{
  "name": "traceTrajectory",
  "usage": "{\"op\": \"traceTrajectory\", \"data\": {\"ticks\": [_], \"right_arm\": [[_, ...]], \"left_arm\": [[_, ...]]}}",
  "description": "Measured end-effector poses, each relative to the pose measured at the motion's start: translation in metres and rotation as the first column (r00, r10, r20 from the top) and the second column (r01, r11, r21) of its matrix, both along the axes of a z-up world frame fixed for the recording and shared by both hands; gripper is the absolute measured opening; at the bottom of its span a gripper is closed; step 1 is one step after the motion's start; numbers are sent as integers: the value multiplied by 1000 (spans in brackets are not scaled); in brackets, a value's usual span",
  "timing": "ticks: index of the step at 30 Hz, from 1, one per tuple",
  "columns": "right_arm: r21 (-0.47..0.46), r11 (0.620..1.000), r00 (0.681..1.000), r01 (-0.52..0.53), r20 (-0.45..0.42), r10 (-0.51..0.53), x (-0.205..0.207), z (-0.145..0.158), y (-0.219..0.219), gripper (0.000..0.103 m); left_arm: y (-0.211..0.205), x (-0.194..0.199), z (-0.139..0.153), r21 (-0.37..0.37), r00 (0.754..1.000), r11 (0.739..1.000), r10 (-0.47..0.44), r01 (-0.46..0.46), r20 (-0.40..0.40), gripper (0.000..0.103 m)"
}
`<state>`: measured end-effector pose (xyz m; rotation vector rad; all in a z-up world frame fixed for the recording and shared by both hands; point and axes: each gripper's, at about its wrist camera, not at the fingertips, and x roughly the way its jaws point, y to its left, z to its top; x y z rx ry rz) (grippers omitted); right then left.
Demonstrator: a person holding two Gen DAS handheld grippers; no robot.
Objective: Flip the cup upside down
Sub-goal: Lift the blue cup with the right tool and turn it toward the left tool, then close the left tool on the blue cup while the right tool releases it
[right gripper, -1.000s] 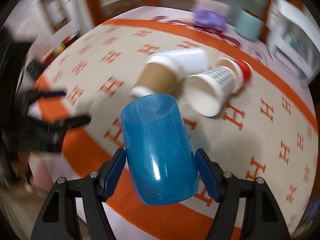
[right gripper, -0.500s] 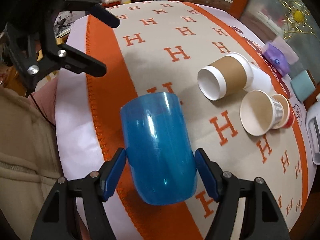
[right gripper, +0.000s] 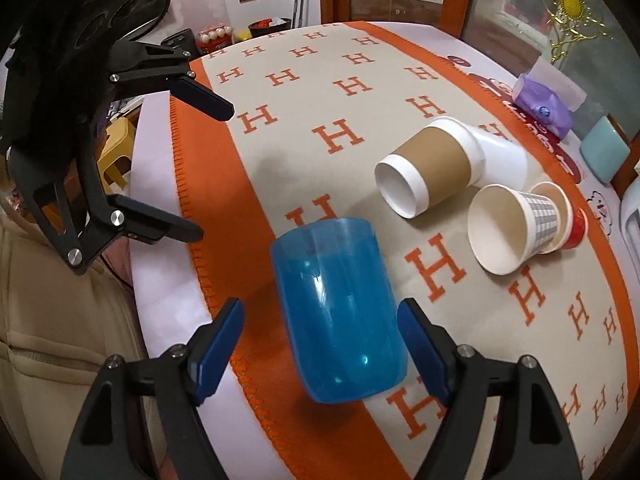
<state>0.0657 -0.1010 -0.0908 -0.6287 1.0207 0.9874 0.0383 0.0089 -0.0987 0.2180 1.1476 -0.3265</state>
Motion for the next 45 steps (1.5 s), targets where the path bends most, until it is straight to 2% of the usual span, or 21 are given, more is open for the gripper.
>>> {"op": "traceTrajectory", "data": {"ticks": [7, 10, 23, 27, 29, 30, 32, 34, 37, 40, 42, 45], "right_arm": [[38, 999, 999, 28, 14, -29, -8, 7, -3, 79], [53, 998, 1000, 29, -13, -28, -11, 6, -5, 79], [44, 998, 999, 40, 0, -40, -20, 1, -5, 79], [84, 989, 992, 123, 25, -126, -20, 11, -17, 79], [132, 963, 971, 237, 9, -240, -18, 18, -30, 79], [142, 941, 951, 306, 3, -309, -15, 21, -36, 79], [149, 862, 873, 484, -11, -488, -11, 21, -53, 79], [160, 753, 768, 638, -68, -636, -10, 18, -73, 79], [153, 588, 608, 794, -197, -769, -17, 9, -100, 79], [124, 475, 491, 871, -208, -846, -31, 3, -114, 77], [122, 425, 442, 897, -222, -869, -41, -1, -120, 75], [125, 400, 419, 908, -242, -875, -51, -6, -129, 75]], "left_arm": [[-7, 1, 3, 8, 999, 999, -36, 36, 7, 99], [-10, 2, 5, 15, 999, 999, -44, 44, 14, 99], [-18, 0, 6, 36, 998, 997, -64, 64, 22, 99], [-22, 3, 10, 57, 995, 994, -100, 98, 30, 99], [-26, 5, 13, 74, 991, 989, -130, 126, 40, 99], [-29, 7, 15, 84, 988, 986, -148, 144, 46, 99], [-36, 11, 18, 114, 980, 977, -189, 182, 62, 99], [-46, 15, 20, 147, 969, 963, -237, 224, 74, 99], [-63, 19, 20, 199, 943, 931, -324, 305, 73, 99], [-86, 20, 16, 270, 900, 877, -430, 398, 69, 99], [-101, 19, 10, 327, 866, 830, -496, 452, 61, 99], [-122, 17, -3, 392, 820, 757, -572, 523, 10, 99]]}}
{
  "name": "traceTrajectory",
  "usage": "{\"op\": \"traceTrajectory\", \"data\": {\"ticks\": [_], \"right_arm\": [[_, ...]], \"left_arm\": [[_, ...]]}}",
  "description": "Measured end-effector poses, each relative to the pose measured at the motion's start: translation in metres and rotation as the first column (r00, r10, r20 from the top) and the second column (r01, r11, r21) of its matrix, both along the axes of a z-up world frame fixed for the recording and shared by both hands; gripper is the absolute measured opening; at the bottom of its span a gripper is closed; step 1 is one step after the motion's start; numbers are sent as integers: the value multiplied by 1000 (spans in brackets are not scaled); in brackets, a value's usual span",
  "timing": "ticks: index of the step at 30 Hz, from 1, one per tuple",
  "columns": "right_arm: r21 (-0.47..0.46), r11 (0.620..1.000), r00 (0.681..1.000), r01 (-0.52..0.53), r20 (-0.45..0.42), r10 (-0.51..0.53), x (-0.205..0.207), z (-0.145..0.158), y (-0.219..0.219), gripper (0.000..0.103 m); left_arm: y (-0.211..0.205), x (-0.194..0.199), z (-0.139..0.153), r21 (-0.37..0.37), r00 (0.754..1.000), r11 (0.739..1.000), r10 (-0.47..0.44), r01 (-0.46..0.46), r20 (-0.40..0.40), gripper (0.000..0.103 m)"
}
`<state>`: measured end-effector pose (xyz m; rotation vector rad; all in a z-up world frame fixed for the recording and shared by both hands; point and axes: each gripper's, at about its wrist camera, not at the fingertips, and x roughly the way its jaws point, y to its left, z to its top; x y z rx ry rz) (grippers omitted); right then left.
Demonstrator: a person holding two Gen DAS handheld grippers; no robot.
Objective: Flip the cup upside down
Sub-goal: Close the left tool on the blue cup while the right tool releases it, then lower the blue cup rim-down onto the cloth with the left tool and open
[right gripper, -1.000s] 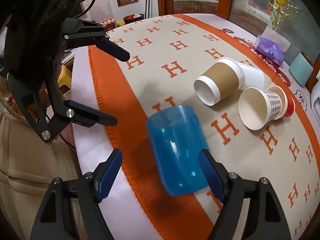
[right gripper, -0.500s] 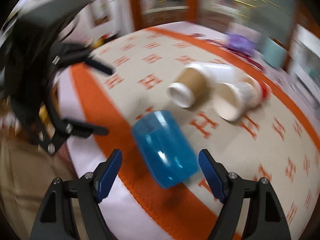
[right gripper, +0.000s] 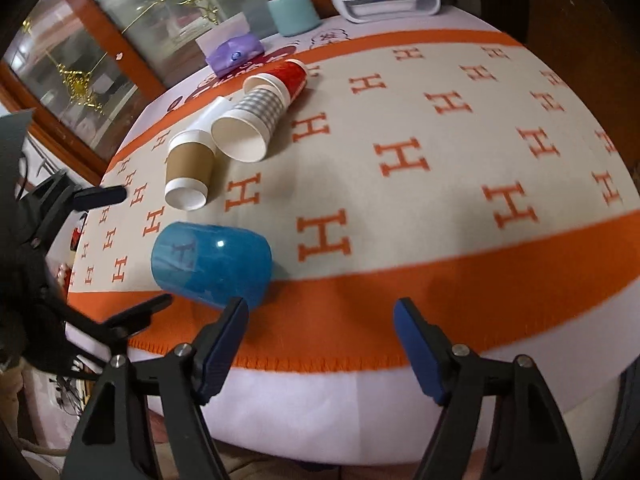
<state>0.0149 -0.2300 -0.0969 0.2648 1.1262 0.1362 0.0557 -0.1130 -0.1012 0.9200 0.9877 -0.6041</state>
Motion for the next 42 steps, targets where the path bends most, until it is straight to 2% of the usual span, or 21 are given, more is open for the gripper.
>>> {"op": "traceTrajectory", "data": {"ticks": [5, 8, 14, 16, 18, 20, 25, 28, 29, 31, 33, 36, 37, 38, 39, 40, 42], "right_arm": [[15, 1000, 1000, 8, -5, -8, -11, -10, -4, 75], [11, 1000, 1000, 4, -14, -4, -14, -17, -5, 75], [-1, 1000, 1000, 2, -13, -2, -15, -24, -6, 75], [-8, 1000, 1000, 2, -10, -2, -16, -25, -7, 74], [-20, 1000, 1000, 0, -7, 0, -17, -26, -6, 73], [-23, 1000, 1000, -2, -4, 2, -18, -26, -7, 72], [-9, 1000, 1000, -7, 5, 7, -19, -23, -7, 70], [5, 1000, 1000, 0, 22, 0, -19, -19, -8, 68], [9, 1000, 999, 9, 33, -9, -19, -17, -8, 67], [11, 999, 997, 48, 68, -48, -20, -11, -9, 65], [39, 995, 991, 87, 97, -90, -20, -7, -12, 65], [103, 985, 978, 136, 143, -150, -20, -2, -16, 65], [110, 984, 975, 142, 156, -158, -19, -1, -15, 65], [115, 983, 973, 144, 166, -162, -18, -1, -13, 65], [118, 982, 971, 146, 172, -165, -18, -1, -11, 65], [122, 981, 970, 147, 178, -168, -16, -1, -9, 65], [130, 981, 968, 146, 187, -169, -13, -3, -3, 65]], "left_arm": [[-30, 1, -21, 126, 994, 986, -108, 108, -8, 99], [-42, 3, -31, 177, 989, 973, -146, 150, -33, 99], [-58, 14, -53, 254, 985, 954, -139, 162, -103, 98], [-61, 20, -58, 262, 982, 952, -124, 158, -139, 91], [-65, 22, -64, 276, 979, 949, -105, 152, -177, 76], [-69, 24, -69, 292, 981, 946, -94, 141, -170, 75], [-68, 36, -59, 220, 980, 972, -32, 76, -199, 75], [-57, 43, -38, 120, 984, 993, 12, 10, -180, 74], [-50, 46, -28, 60, 984, 998, 40, -30, -173, 74], [-36, 49, -15, -30, 983, 995, 87, -93, -163, 74], [-17, 51, -4, -134, 977, 976, 154, -174, -148, 74], [16, 49, 5, -312, 957, 905, 261, -289, -129, 74], [27, 47, 6, -369, 947, 872, 297, -322, -123, 74], [39, 45, 5, -437, 931, 823, 344, -363, -124, 74], [47, 44, 4, -475, 920, 792, 372, -385, -125, 74], [57, 42, 0, -522, 901, 743, 412, -418, -136, 74], [67, 40, -9, -569, 870, 679, 470, -464, -150, 74]]}}
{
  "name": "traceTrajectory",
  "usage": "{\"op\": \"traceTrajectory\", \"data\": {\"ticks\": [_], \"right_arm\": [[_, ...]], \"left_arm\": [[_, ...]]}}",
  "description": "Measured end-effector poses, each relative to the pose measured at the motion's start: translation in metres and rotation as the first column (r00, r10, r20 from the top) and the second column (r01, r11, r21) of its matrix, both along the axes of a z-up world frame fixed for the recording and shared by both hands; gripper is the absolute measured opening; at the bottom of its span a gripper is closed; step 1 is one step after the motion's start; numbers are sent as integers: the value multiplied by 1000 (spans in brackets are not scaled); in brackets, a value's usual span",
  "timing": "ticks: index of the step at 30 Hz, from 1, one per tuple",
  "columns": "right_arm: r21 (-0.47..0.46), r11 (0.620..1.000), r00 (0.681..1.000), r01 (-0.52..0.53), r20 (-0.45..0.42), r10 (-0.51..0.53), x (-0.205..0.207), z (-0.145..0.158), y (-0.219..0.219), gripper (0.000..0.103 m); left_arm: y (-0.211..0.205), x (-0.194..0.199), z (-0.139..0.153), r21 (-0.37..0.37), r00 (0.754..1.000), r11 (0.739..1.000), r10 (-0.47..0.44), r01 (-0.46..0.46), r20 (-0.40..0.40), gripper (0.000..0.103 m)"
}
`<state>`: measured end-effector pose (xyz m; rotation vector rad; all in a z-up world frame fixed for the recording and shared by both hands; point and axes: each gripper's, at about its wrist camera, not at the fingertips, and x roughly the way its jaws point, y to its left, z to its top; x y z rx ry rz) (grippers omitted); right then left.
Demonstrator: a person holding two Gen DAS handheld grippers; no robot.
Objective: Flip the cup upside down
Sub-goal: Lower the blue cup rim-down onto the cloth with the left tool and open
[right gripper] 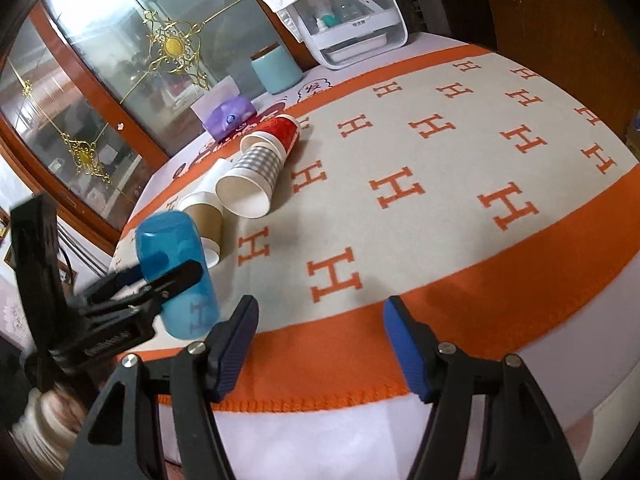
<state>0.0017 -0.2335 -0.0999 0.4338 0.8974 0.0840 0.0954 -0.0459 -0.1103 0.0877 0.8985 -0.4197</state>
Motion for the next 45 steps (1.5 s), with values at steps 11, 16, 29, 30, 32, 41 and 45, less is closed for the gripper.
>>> {"op": "traceTrajectory", "data": {"ticks": [11, 16, 29, 30, 32, 41, 45], "right_arm": [[-41, 998, 998, -47, 38, 48, 2, -4, 27, 65], [-65, 995, 996, -76, 32, 78, 1, -6, 35, 65], [-76, 992, 994, -101, 36, 104, -5, -2, 43, 65], [-79, 992, 994, -101, 35, 104, -5, -1, 44, 65], [-76, 992, 994, -101, 35, 104, -6, -1, 44, 65], [-86, 991, 993, -104, 47, 108, -16, 7, 48, 65], [-93, 990, 993, -105, 42, 110, -24, 9, 50, 65]], "left_arm": [[24, -27, -32, -171, 973, 972, 187, -163, 134, 74], [19, -41, -34, -120, 973, 984, 150, -130, 173, 74], [31, -43, -44, -156, 987, 980, 135, -121, 85, 89], [31, -45, -42, -160, 987, 980, 132, -117, 88, 91], [31, -47, -38, -161, 988, 981, 126, -110, 90, 94], [35, -64, -24, -147, 990, 982, 130, -120, 60, 99], [40, -75, -19, -125, 987, 981, 153, -147, 41, 99]]}}
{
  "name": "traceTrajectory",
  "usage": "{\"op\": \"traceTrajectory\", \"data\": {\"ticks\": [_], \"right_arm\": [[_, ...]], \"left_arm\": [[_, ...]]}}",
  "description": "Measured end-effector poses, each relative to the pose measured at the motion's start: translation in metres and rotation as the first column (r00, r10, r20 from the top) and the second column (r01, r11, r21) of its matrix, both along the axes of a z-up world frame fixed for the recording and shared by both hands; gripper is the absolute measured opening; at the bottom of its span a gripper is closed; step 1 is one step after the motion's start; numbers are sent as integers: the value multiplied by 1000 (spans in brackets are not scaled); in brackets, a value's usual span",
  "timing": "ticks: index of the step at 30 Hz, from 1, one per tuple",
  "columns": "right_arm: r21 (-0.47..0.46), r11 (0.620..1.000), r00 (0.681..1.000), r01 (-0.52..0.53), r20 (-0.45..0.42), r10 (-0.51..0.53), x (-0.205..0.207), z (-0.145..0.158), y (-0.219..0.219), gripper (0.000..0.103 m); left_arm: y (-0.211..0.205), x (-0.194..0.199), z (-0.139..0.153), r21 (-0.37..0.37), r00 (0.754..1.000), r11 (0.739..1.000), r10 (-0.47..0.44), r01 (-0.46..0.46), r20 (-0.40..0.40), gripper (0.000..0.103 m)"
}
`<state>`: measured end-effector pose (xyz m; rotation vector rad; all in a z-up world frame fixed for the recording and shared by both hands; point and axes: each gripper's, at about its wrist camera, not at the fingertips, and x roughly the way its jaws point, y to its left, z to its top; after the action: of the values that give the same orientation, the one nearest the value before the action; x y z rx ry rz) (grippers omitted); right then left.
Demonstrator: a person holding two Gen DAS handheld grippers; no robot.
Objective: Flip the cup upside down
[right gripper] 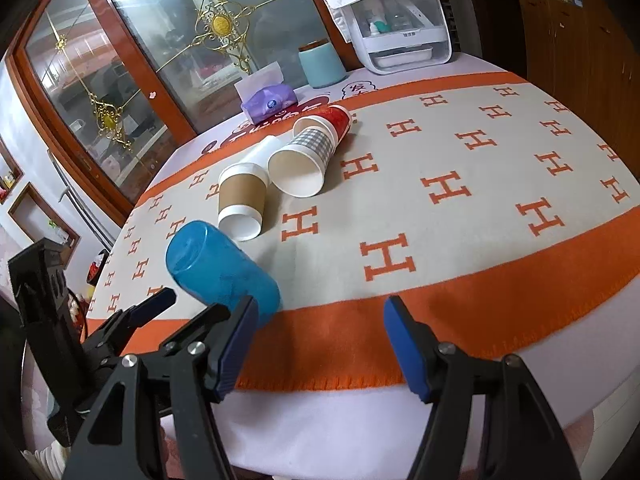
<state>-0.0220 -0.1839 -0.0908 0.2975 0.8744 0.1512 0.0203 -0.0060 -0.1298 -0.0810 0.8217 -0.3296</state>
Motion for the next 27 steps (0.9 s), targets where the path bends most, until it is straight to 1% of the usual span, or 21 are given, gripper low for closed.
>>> {"op": "traceTrajectory", "data": {"ticks": [5, 9, 11, 12, 15, 19, 22, 27], "right_arm": [[-30, 1000, 1000, -7, -1, 7, -13, 5, 6, 65], [-57, 998, 1000, -19, -3, 19, -21, 9, 13, 65], [-69, 997, 1000, -26, 8, 27, -25, 13, 17, 65], [-77, 997, 999, -29, 13, 30, -27, 16, 19, 65], [-96, 994, 999, -43, 28, 46, -31, 23, 27, 65], [-114, 992, 998, -56, 29, 59, -31, 37, 34, 66], [-119, 991, 998, -56, 34, 61, -30, 52, 38, 70], [-118, 991, 996, -62, 57, 69, -32, 80, 44, 72]], "left_arm": [[11, -19, 12, 41, 999, 998, 42, -42, 4, 99], [22, -29, 25, 52, 996, 995, 86, -86, 9, 99], [27, -33, 33, 75, 993, 991, 113, -114, 17, 100], [29, -34, 38, 80, 993, 989, 121, -122, 16, 102], [34, -39, 50, 83, 990, 987, 139, -140, 13, 102], [35, -42, 69, 107, 987, 982, 158, -157, -2, 102], [34, -44, 83, 119, 985, 978, 172, -172, 10, 102], [36, -45, 108, 140, 977, 967, 210, -212, 30, 102]]}}
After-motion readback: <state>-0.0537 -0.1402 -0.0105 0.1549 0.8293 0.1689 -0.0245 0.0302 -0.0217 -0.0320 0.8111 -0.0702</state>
